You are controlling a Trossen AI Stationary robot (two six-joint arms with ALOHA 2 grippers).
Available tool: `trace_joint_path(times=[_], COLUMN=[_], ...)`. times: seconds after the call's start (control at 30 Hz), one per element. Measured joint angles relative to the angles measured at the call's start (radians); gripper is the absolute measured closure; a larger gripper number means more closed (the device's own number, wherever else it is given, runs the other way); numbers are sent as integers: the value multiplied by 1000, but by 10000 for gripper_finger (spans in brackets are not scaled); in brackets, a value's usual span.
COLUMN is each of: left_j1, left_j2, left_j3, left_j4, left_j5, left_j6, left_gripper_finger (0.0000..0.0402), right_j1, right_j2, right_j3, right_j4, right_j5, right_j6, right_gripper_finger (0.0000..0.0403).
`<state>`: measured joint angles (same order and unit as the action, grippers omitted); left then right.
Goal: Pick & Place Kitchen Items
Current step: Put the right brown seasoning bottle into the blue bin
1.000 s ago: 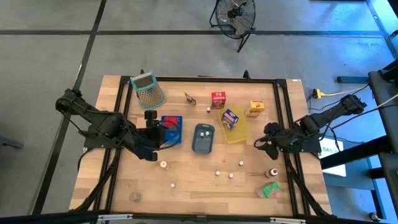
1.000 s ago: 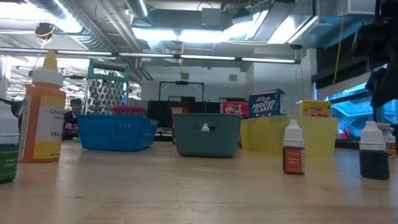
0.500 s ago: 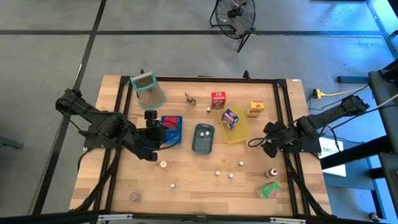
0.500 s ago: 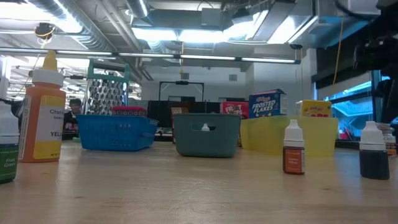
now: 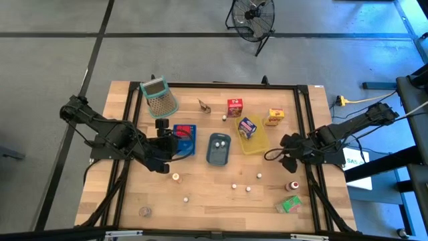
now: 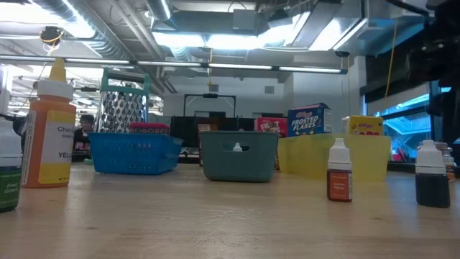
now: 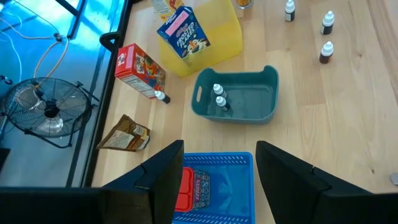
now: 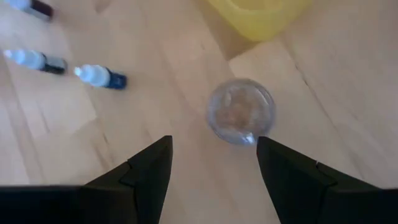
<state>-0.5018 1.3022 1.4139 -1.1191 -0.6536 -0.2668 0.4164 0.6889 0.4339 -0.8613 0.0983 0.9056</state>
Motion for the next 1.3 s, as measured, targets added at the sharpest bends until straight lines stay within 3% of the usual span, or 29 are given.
trace_joint_path(times=[0.3, 0.7, 0.93, 1.3], left_j1=[0, 0, 0, 2], left_j2=[0, 0, 0, 0], left_j3=[0, 0, 0, 0], left_j4=[0, 0, 0, 1], left_j5=[0, -3, -11, -11], left_j6=[0, 0, 0, -1], left_gripper_finger=[205, 205, 206, 206], right_j1=[-1, -1, -1, -1], right_j2=[0, 0, 0, 1], right_j3=[0, 0, 0, 0], right_j4=[-40, -27, -32, -5], right_j5=[107, 82, 144, 137], right_j6=[55, 36, 29, 3], right_gripper_finger=[167, 167, 167, 167])
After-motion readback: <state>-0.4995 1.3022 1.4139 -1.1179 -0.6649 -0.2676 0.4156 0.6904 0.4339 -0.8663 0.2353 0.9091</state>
